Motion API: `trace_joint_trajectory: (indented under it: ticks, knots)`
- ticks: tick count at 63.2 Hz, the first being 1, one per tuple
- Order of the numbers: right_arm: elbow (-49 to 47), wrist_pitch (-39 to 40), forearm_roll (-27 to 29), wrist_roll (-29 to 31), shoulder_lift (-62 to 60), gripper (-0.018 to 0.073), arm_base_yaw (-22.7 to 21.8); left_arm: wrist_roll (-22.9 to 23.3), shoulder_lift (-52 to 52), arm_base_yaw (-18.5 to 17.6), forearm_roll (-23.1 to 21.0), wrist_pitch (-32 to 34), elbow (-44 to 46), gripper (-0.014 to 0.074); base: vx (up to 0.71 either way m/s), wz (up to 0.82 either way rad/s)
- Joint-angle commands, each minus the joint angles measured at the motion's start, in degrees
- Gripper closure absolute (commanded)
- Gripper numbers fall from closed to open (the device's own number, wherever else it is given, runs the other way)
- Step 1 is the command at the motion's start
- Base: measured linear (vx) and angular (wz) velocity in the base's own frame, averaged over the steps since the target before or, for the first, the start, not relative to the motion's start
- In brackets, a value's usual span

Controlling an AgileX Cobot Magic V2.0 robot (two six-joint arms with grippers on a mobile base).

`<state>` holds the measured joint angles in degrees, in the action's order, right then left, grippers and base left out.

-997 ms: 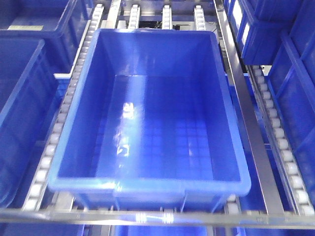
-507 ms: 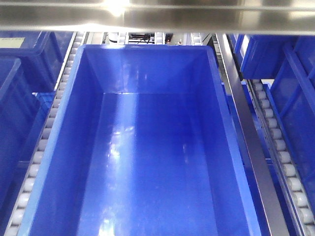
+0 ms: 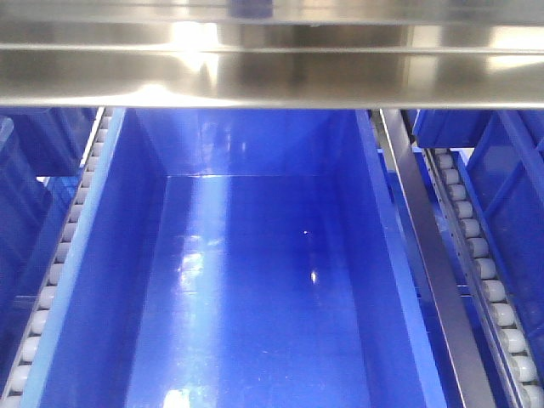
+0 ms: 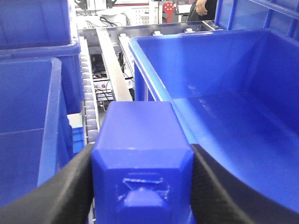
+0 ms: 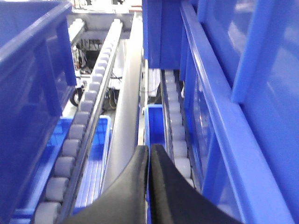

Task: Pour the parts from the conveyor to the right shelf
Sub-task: 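Turn toward the shelf and stop facing an empty blue bin, then lower the left gripper with the block into the blue bin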

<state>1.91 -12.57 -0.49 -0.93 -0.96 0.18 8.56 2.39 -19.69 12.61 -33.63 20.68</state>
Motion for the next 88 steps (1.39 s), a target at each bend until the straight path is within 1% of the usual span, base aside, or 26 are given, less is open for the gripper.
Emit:
trace_joint_trajectory:
  ticks: [1, 72, 79, 83, 88]
  knots:
    - [0.8, 5.5, -0.4, 0.9, -0.6, 0.0568, 0.1, 0.5, 0.6, 0.0, 0.3, 4.7, 1.2, 0.0603, 0.01, -0.03]
    - [0.8, 5.3, -0.4, 0.9, -0.6, 0.0568, 0.1, 0.5, 0.6, 0.0, 0.3, 4.9, 1.2, 0.0603, 0.0, 0.0]
    - [0.8, 5.3, -0.4, 0.9, -0.6, 0.0568, 0.1, 0.6, 1.0, 0.0, 0.3, 8.0, 1.3, 0.0603, 0.0, 0.0]
    - [0.8, 5.3, -0.4, 0.9, -0.6, 0.0568, 0.1, 0.6, 3.0, 0.0, 0.1, 9.6, 1.6, 0.0601, 0.0, 0.0]
    - [0.8, 5.3, -0.4, 0.9, -0.6, 0.0568, 0.1, 0.1, 7.7, 0.0, -1.9, 10.9, 2.8, 0.0598, 0.0, 0.0]
